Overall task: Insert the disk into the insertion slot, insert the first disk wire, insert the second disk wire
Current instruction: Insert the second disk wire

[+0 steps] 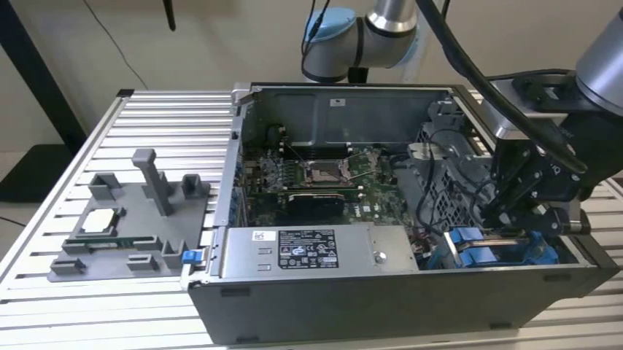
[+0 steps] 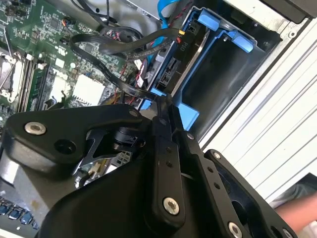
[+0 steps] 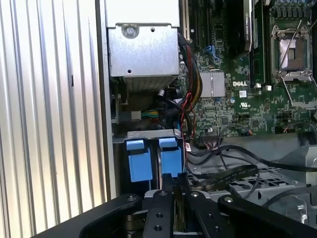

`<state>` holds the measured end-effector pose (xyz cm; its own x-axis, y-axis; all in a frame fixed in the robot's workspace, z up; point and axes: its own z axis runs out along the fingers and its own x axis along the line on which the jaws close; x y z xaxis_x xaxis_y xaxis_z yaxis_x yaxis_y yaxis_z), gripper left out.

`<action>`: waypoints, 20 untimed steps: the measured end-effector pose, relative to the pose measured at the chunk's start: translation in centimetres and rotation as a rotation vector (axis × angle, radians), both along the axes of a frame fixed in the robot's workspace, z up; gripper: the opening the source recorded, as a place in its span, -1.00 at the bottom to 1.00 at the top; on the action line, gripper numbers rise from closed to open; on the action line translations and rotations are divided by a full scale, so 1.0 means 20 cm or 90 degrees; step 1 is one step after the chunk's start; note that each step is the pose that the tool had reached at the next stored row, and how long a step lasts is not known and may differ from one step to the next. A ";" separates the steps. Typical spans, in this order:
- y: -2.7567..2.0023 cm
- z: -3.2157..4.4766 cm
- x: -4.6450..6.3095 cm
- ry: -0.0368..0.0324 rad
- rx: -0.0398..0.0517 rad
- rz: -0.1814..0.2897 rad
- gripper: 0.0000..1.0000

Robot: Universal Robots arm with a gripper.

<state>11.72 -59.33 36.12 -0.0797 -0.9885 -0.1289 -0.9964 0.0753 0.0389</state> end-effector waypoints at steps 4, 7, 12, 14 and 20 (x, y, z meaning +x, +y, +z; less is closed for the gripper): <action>0.010 -0.020 0.00 -0.0061 -0.0006 0.000 -1.00; 0.024 -0.034 0.00 -0.0146 -0.0005 0.000 -1.00; 0.064 -0.051 0.00 -0.0274 -0.0005 0.001 -1.00; 0.070 -0.061 0.01 -0.0307 -0.0005 0.001 -1.00; 0.072 -0.073 0.03 -0.0322 -0.0124 0.001 -1.00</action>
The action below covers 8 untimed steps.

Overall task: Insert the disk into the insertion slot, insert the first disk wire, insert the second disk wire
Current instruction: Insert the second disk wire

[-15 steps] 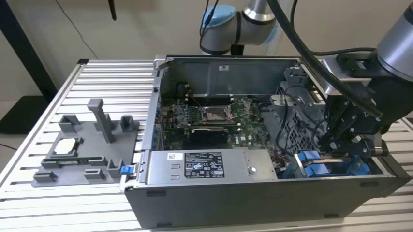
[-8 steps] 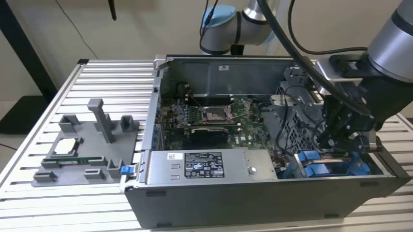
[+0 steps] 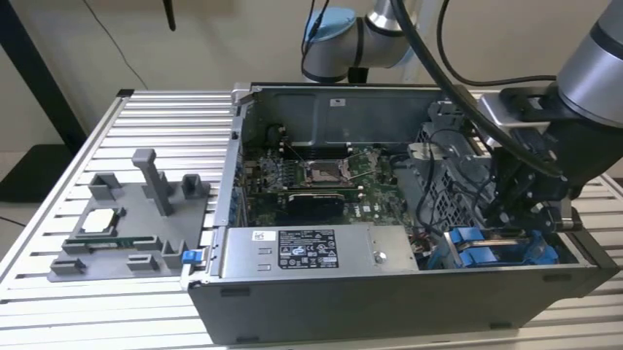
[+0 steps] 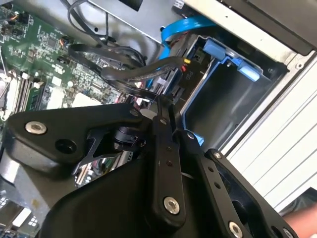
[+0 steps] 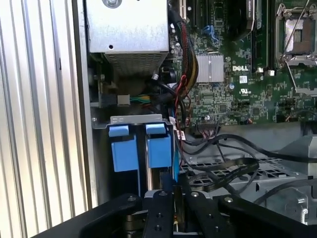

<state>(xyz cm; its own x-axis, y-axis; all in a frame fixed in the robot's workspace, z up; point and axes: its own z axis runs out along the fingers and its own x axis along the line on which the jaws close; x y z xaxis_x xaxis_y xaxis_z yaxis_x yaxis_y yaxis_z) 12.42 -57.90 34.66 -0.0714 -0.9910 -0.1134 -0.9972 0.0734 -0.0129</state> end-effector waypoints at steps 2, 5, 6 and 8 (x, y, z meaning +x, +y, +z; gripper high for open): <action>0.000 -0.003 0.00 0.0000 -0.0045 0.000 -1.00; 0.001 -0.005 0.01 -0.0006 -0.0082 0.000 -1.00; 0.002 -0.006 0.01 -0.0010 -0.0082 0.000 -1.00; 0.003 -0.007 0.02 -0.0014 -0.0083 0.000 -1.00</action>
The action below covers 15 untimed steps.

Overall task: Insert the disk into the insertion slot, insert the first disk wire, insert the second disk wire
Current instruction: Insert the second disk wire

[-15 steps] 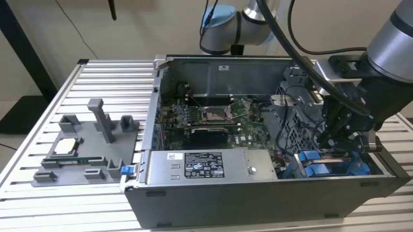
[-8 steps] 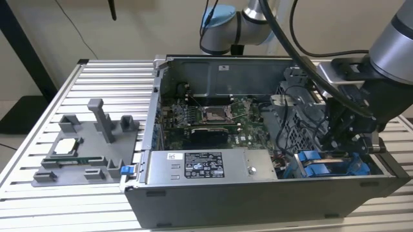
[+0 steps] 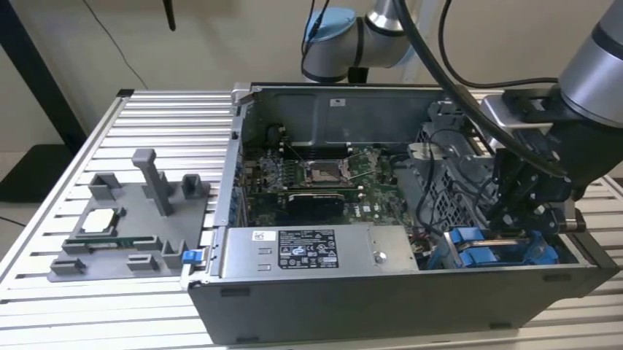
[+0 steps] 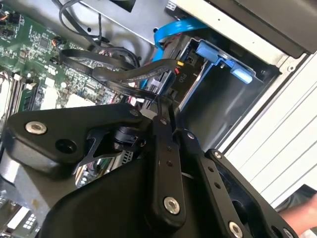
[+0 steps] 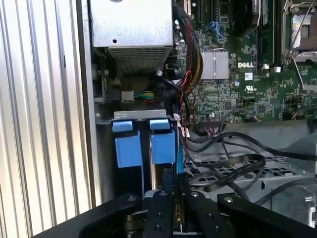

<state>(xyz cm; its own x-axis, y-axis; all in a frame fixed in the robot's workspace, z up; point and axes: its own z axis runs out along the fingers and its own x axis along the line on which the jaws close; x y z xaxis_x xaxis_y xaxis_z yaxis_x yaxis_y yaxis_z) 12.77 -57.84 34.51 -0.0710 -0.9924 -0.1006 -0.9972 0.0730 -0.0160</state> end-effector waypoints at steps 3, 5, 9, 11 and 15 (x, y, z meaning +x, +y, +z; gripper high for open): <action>0.000 -0.003 0.01 -0.0002 0.0001 0.000 -1.00; 0.000 -0.005 0.01 -0.0004 0.0000 0.000 -1.00; 0.000 -0.013 0.02 -0.0005 -0.0001 0.000 -1.00; 0.000 -0.018 0.02 -0.0005 0.0000 0.000 -1.00; 0.000 -0.042 0.02 -0.0006 -0.0004 0.000 -1.00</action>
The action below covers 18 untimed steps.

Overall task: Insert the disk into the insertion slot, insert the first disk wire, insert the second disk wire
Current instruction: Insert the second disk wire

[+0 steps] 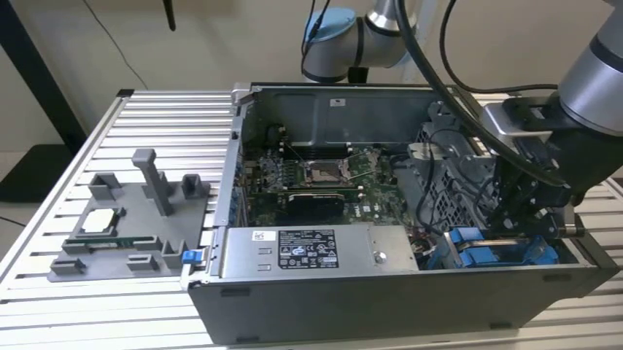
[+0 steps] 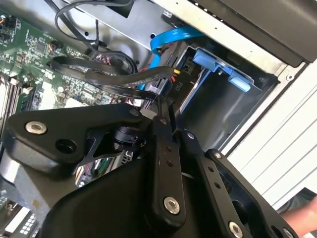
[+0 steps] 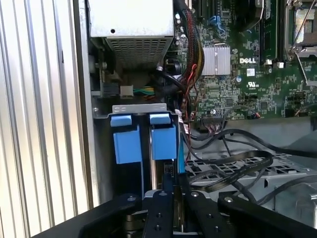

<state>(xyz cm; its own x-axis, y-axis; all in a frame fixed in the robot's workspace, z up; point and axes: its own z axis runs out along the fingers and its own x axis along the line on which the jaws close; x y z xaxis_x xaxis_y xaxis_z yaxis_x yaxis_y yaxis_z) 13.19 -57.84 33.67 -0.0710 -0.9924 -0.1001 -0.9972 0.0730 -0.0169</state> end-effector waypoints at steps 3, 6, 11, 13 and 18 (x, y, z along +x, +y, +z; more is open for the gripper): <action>0.000 -0.003 0.00 -0.0002 0.0006 0.000 1.00; 0.001 0.039 0.00 -0.0002 0.0004 0.000 1.00; 0.001 0.094 0.00 -0.0001 0.0004 0.000 1.00; 0.001 0.116 0.00 -0.0001 0.0003 0.000 1.00; 0.001 0.160 0.00 -0.0001 0.0003 0.000 1.00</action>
